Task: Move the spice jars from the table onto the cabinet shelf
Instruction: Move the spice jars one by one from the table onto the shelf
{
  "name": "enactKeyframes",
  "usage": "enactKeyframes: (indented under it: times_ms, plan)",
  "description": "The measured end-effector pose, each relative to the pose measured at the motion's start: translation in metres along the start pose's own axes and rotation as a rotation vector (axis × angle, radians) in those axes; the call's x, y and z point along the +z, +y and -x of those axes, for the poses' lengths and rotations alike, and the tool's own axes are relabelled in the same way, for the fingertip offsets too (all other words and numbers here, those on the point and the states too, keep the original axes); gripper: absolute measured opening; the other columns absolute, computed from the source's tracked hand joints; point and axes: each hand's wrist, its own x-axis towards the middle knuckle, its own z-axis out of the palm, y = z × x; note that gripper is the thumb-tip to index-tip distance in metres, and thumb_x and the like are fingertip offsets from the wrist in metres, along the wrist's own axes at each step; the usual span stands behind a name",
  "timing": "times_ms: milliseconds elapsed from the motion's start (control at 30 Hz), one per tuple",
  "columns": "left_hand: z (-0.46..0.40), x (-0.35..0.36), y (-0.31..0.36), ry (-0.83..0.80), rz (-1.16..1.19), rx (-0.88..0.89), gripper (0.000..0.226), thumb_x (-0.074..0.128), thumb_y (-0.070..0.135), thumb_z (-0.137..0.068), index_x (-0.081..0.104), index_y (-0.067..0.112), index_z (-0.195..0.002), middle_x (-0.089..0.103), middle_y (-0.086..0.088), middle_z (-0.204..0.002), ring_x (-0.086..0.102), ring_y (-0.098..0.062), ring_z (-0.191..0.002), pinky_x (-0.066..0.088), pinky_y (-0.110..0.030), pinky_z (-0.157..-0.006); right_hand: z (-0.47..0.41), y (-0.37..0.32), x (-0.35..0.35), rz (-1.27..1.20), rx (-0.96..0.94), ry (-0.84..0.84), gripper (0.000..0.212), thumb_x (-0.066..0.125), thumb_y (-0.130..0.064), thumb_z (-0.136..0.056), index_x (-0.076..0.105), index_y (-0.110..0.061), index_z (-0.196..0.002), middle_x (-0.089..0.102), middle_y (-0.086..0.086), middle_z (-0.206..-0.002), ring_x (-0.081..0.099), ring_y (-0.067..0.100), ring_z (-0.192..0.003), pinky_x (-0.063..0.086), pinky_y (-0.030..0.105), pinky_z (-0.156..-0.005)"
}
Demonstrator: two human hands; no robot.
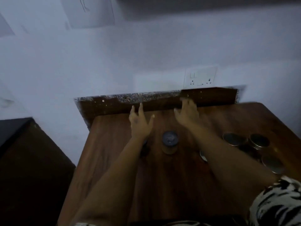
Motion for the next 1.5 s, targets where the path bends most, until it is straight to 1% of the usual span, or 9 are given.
enactKeyframes:
  times_ms: [167, 500, 733, 933, 1100, 1200, 1300, 1433, 1500]
  plan:
    - [0.048, 0.032, -0.046, -0.177, -0.038, -0.109, 0.083, 0.062, 0.043, -0.090, 0.014, 0.021, -0.155, 0.002, -0.013, -0.160, 0.010, -0.037, -0.145, 0.032, -0.052, -0.109, 0.093, 0.055, 0.084, 0.101, 0.114, -0.302, 0.072, 0.066, -0.039, -0.085, 0.034, -0.010, -0.143, 0.040, 0.017, -0.141, 0.043, 0.033, -0.128, 0.040, 0.039, -0.101]
    - [0.083, 0.053, -0.043, -0.217, -0.044, -0.003, 0.069, 0.062, 0.021, -0.091, 0.028, 0.009, -0.150, 0.021, -0.020, -0.154, 0.023, -0.034, -0.142, 0.026, -0.043, -0.113, 0.063, 0.049, 0.128, -0.062, 0.139, -0.344, 0.110, 0.076, -0.060, -0.070, 0.015, -0.020, -0.153, 0.027, 0.016, -0.148, 0.032, 0.035, -0.133, 0.035, 0.043, -0.107]
    - [0.093, 0.054, -0.050, -0.282, -0.025, -0.039, 0.080, 0.068, 0.034, -0.086, 0.026, 0.011, -0.150, 0.030, -0.013, -0.150, 0.032, -0.026, -0.138, 0.034, -0.039, -0.113, 0.043, 0.054, 0.114, -0.230, 0.270, -0.360, 0.102, 0.085, -0.041, -0.067, 0.028, -0.019, -0.148, 0.033, 0.013, -0.149, 0.037, 0.033, -0.135, 0.038, 0.040, -0.106]
    - [0.098, 0.059, -0.017, -0.267, 0.218, -0.095, 0.116, 0.077, 0.065, -0.063, 0.011, 0.029, -0.151, 0.009, 0.002, -0.156, 0.013, -0.017, -0.142, 0.023, -0.035, -0.107, 0.016, 0.020, 0.050, -0.306, 0.273, -0.347, 0.078, 0.080, -0.063, -0.060, 0.050, -0.022, -0.120, 0.053, -0.001, -0.110, 0.050, 0.014, -0.087, 0.037, 0.022, -0.055]
    - [0.056, 0.033, 0.009, 0.011, 0.276, 0.062, 0.085, 0.078, 0.041, -0.067, 0.040, 0.010, -0.137, 0.046, -0.008, -0.130, 0.049, -0.024, -0.118, 0.046, -0.038, -0.096, 0.002, -0.010, 0.009, -0.244, 0.132, -0.537, 0.079, 0.068, -0.079, -0.055, 0.053, -0.021, -0.106, 0.056, -0.002, -0.100, 0.057, 0.014, -0.087, 0.056, 0.042, -0.081]
    - [0.033, 0.008, 0.009, -0.193, 0.478, 0.061, 0.076, 0.081, 0.032, -0.066, 0.042, 0.023, -0.131, 0.048, 0.001, -0.128, 0.055, -0.021, -0.115, 0.053, -0.032, -0.087, -0.005, -0.019, -0.014, -0.300, 0.063, -0.593, 0.093, 0.068, -0.081, -0.045, 0.054, -0.026, -0.118, 0.055, -0.003, -0.116, 0.059, 0.017, -0.102, 0.055, 0.040, -0.088]
    - [0.020, -0.002, 0.013, -0.391, 0.613, 0.056, 0.079, 0.083, 0.036, -0.063, 0.043, 0.033, -0.130, 0.050, 0.004, -0.130, 0.057, -0.019, -0.117, 0.055, -0.040, -0.089, -0.010, -0.026, -0.027, -0.542, 0.087, -0.529, 0.068, 0.080, -0.059, -0.059, 0.061, -0.028, -0.117, 0.058, 0.001, -0.121, 0.062, 0.019, -0.102, 0.056, 0.039, -0.088]
    - [0.021, 0.004, 0.035, -0.103, 0.215, 0.298, 0.109, 0.085, 0.046, -0.059, 0.028, 0.015, -0.146, 0.036, -0.003, -0.132, 0.043, -0.017, -0.119, 0.046, -0.031, -0.092, -0.013, -0.038, -0.037, -0.614, 0.209, -0.328, 0.050, 0.084, -0.048, -0.063, 0.067, -0.024, -0.103, 0.061, 0.000, -0.109, 0.062, 0.015, -0.091, 0.054, 0.028, -0.068]
    - [0.022, 0.005, 0.038, -0.039, 0.151, 0.345, 0.104, 0.084, 0.041, -0.059, 0.031, 0.014, -0.144, 0.040, -0.002, -0.127, 0.046, -0.014, -0.112, 0.049, -0.030, -0.086, -0.015, -0.043, -0.042, -0.636, 0.236, -0.353, 0.053, 0.085, -0.046, -0.064, 0.066, -0.021, -0.107, 0.060, 0.001, -0.110, 0.063, 0.018, -0.094, 0.056, 0.031, -0.074]
